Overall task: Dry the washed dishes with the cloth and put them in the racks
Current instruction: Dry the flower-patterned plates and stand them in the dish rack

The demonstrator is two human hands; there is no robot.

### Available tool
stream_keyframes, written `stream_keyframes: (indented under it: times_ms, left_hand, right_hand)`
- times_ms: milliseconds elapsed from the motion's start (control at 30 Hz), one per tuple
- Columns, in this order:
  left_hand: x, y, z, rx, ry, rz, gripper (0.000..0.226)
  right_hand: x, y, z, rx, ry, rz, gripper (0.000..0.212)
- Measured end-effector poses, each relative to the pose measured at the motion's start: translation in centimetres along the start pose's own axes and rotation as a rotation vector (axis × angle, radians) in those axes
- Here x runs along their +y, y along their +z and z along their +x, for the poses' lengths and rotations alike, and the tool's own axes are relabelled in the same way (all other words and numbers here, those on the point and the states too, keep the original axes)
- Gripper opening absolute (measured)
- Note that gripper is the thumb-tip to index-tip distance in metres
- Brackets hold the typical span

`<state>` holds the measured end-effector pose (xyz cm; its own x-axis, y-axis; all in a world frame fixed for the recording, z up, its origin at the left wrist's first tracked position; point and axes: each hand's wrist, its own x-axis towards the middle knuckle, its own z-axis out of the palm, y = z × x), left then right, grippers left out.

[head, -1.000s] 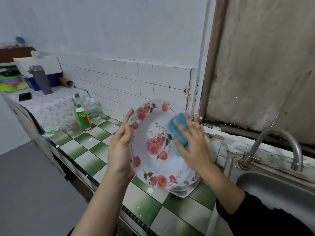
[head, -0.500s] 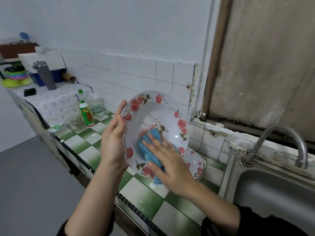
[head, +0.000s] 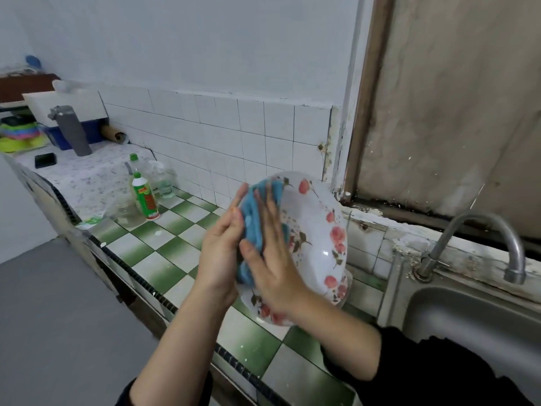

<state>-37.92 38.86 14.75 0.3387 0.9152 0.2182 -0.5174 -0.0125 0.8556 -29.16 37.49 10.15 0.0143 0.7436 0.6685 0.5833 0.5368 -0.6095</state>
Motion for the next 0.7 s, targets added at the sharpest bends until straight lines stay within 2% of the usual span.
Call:
stream_keyframes:
  times_ms: [67, 133, 200, 300, 433, 567, 633, 700]
  left_hand:
    - [1.2, -1.3, 0.4, 0.001, -0.004, -0.046, 0.038]
    - [2.1, -2.9, 0.4, 0.018, -0.002, -0.041, 0.036]
    - [2.1, -4.1, 0.2, 0.047, -0.017, -0.025, 0.034]
    - [1.5, -4.3, -0.1, 0.052, -0.053, -0.022, 0.036]
    - [1.8, -2.9, 0.1, 0.005, -0.011, 0.008, 0.037]
    - [3.0, -3.2, 0.8, 0.017, 0.016, 0.015, 0.037]
    - [3.8, -4.2, 0.9, 0.047, 0.02, -0.02, 0.039]
    - [4.3, -5.5, 0.7, 0.075, 0.029, -0.044, 0.038]
  right_hand:
    - [1.2, 0.6, -2.9, -0.17, -0.056, -0.11, 0.058]
    - [4.3, 0.0, -4.9, -0.256, -0.091, -0.3, 0.057]
    - [7.2, -1.2, -5.4, -0.251, -0.011, -0.459, 0.057]
    - [9.1, -2.9, -3.5, -0.132, 0.085, -0.58, 0.059]
    - [6.5, -2.4, 0.0, -0.042, 0.121, -0.482, 0.058]
    - [2.6, 0.8, -1.5, -0.269, -0.024, -0.291, 0.053]
    - [3.4, 1.0, -3.0, -0.302, -0.101, -0.317, 0.053]
    - [5.6, -0.1, -3.2, -0.277, -0.095, -0.413, 0.053]
